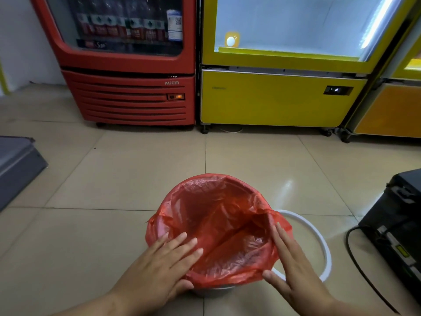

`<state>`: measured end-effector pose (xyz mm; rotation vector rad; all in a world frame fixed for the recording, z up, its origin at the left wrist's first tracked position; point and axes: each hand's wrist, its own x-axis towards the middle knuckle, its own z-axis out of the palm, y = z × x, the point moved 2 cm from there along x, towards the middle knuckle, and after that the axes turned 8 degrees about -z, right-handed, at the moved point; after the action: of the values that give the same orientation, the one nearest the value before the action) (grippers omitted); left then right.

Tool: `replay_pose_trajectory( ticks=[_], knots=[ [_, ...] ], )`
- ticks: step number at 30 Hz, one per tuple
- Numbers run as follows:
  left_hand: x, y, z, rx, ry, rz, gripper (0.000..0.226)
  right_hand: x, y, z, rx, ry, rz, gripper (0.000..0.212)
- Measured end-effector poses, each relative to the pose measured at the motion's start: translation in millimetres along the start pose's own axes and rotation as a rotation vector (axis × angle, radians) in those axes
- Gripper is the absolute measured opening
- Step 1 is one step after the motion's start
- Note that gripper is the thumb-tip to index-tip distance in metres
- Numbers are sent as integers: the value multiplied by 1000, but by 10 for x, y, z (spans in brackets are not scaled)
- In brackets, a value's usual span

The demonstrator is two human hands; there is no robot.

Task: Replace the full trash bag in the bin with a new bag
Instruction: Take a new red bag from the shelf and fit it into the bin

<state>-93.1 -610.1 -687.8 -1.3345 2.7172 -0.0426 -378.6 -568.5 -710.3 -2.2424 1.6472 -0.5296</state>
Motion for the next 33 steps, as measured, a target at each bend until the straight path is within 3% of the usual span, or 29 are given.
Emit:
replay_pose_trajectory(
  ticks=[3,6,8,10,14,22,28,33],
  knots=[
    [10,26,-114,-21,-47,-30,61,235,-105,-285,-169,65,-293,71],
    [75,98,-208,-63,-53,-17,60,542,-174,-407,-386,-178,-457,59],
    [113,172,-207,-92,-28,32,57,625,-134,-320,-366,-420,-432,54],
    [119,244,-174,-123,-18,94,52,587,-90,-230,-377,-551,-459,55],
    [85,291,-49,-177,42,200,45,377,-100,-224,-499,-394,-604,67],
    [113,192,66,-113,337,231,38,308,-49,-51,-511,-68,-621,43],
    [-20,122,243,9,351,239,48,177,35,-113,-460,-158,-632,62],
    [-22,115,36,-257,395,221,43,335,-118,-277,-269,-51,-647,55]
  ],
)
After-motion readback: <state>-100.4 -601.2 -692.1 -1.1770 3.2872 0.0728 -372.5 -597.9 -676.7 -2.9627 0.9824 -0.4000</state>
